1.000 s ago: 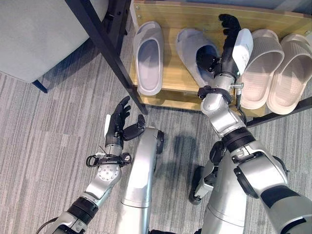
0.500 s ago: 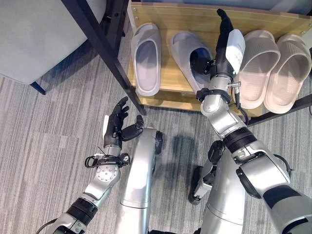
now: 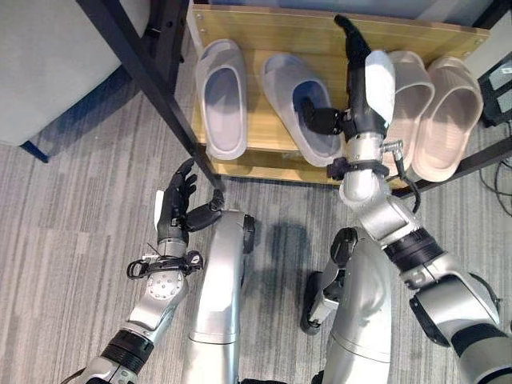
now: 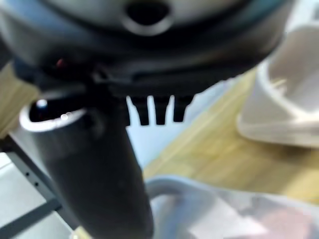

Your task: Arrange the slippers neatly on the shoe rack.

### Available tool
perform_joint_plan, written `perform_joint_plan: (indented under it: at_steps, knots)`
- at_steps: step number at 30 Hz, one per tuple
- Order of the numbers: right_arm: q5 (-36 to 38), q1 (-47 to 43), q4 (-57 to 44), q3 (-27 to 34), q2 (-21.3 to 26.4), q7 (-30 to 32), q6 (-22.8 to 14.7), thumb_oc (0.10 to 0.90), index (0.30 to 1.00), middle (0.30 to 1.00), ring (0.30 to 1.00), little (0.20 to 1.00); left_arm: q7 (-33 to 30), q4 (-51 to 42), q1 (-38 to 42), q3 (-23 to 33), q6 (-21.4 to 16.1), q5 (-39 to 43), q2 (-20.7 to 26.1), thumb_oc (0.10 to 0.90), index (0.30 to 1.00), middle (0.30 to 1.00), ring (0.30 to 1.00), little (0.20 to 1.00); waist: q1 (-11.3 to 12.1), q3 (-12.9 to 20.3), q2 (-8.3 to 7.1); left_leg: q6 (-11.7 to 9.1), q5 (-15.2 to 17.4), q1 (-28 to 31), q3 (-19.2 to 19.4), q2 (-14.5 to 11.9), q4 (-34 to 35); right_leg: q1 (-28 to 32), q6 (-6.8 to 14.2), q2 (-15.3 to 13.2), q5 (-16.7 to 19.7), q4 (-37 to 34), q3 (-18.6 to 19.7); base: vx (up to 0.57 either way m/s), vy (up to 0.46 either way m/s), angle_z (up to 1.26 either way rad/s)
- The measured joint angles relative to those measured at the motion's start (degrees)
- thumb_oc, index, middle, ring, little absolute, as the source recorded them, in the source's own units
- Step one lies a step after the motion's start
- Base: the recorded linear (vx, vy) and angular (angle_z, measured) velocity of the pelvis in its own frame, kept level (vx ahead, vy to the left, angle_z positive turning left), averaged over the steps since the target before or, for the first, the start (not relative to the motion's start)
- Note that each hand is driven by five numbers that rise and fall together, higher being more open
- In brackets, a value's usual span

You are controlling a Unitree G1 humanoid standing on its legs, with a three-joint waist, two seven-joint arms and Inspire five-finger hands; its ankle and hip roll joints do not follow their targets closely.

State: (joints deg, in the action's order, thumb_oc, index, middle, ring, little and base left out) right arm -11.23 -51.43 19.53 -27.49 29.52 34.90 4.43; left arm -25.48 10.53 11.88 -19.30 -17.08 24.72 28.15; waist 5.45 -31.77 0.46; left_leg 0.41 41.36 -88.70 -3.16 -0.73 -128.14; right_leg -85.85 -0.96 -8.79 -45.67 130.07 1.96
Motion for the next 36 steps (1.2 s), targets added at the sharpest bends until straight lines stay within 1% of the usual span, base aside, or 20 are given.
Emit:
perform_joint_plan:
  at_steps: [6,8,12,15,21,23,25,27,28,36]
  knots:
    - [0.04,0.65,-1.14,0.27,1.99,-3.00,-0.02,0.800,0.900,0.900,0.900,0.900,-0.09,-0.29,-0.54,0.74,-0.02,0.03,0.14,0.800,0.900,0.900,0.900,0.900,0.10,-0.02,-0.11,0.33,0.68,0.02,0.03,-0.84,-0.39,-0.38,0.02,0.49,-0.01,-0.01,-0.11,-0.02,0.025,-0.07]
    - [0.07,4.32,-6.52,2.24,1.97,-3.43,-0.45,0.800,0.900,0.900,0.900,0.900,-0.11,-0.42,-0.80,0.99,-0.02,0.03,0.12,0.800,0.900,0.900,0.900,0.900,0.14,-0.04,-0.14,0.36,1.04,0.02,0.13,-1.09,-0.39,-0.63,0.02,0.51,-0.01,-0.01,-0.12,-0.01,0.002,-0.06]
    - [0.63,9.60,-11.38,3.70,1.88,-3.53,-2.08,0.800,0.900,0.900,0.900,0.900,-0.13,-0.71,-1.64,1.64,-0.05,0.03,0.06,0.800,0.900,0.900,0.900,0.900,-0.09,-0.10,-0.29,0.24,1.37,0.04,0.25,-1.38,-0.41,-0.90,0.02,0.58,-0.01,0.02,-0.12,0.00,0.003,-0.04]
    - [0.82,11.46,-12.35,4.45,1.45,-3.69,-2.16,0.800,0.900,0.900,0.900,0.900,-0.11,-1.73,-2.48,2.32,0.52,0.02,0.09,0.800,0.900,0.900,0.900,0.900,-0.53,-0.12,-0.63,0.05,1.51,0.04,0.30,-1.44,-0.41,-1.07,0.01,0.63,-0.01,0.05,-0.07,0.00,0.000,0.00]
    - [0.83,15.32,-15.83,5.70,1.14,-4.76,-2.33,0.800,0.900,0.900,0.900,0.900,-0.18,-2.32,-3.10,2.93,0.95,0.02,0.09,0.800,0.900,0.900,0.900,0.900,-1.06,-0.12,-0.74,-0.02,1.78,0.04,0.47,-1.55,-0.41,-1.39,0.00,0.64,-0.02,0.04,0.05,0.00,0.000,0.00]
    - [0.84,16.08,-15.96,5.67,0.61,-4.78,-2.65,0.800,0.900,0.900,0.900,0.900,-0.18,-2.47,-3.42,3.22,0.97,0.02,0.09,0.800,0.900,0.900,0.900,0.900,-1.28,-0.12,-0.75,-0.05,1.81,0.04,0.48,-1.58,-0.41,-1.47,0.00,0.63,-0.02,0.02,0.04,0.00,0.000,0.00]
    - [1.18,17.94,-16.60,7.06,-1.88,-4.74,-2.79,0.800,0.900,0.900,0.900,0.900,-0.16,-2.84,-4.11,3.90,1.00,0.02,0.12,0.800,0.900,0.900,0.900,0.900,-1.38,-0.07,-1.06,-0.01,1.89,0.03,0.63,-1.91,-0.39,-1.78,0.00,0.65,-0.01,0.05,0.11,0.00,0.012,-0.06]
    - [1.51,18.80,-16.59,7.11,-2.38,-4.81,-2.79,0.800,0.900,0.900,0.900,0.900,-0.19,-2.89,-4.32,4.21,0.96,0.02,0.16,0.800,0.900,0.900,0.900,0.900,-1.57,-0.09,-1.18,0.12,2.03,0.04,0.88,-2.13,-0.48,-2.03,-0.01,0.66,-0.01,0.18,0.20,-0.01,0.020,-0.07]
    - [1.65,19.68,-16.59,7.27,-3.53,-4.76,-2.82,0.800,0.900,0.900,0.900,0.900,-0.29,-2.96,-4.63,4.37,0.93,0.02,0.19,0.800,0.900,0.900,0.900,0.900,-1.55,-0.08,-1.19,-0.11,2.38,0.07,0.96,-2.29,-0.48,-2.19,-0.01,0.68,-0.01,0.17,0.17,0.00,0.018,-0.05]
    - [3.17,20.36,-16.59,6.90,-5.59,-4.73,-3.53,0.800,0.900,0.900,0.900,0.900,-0.68,-2.96,-4.55,4.19,0.94,0.01,0.28,0.800,0.900,0.900,0.900,0.900,-1.42,-0.09,-1.22,-0.06,2.47,0.07,1.20,-2.46,-0.69,-2.61,-0.02,0.64,-0.01,0.53,0.49,0.00,0.002,-0.01]
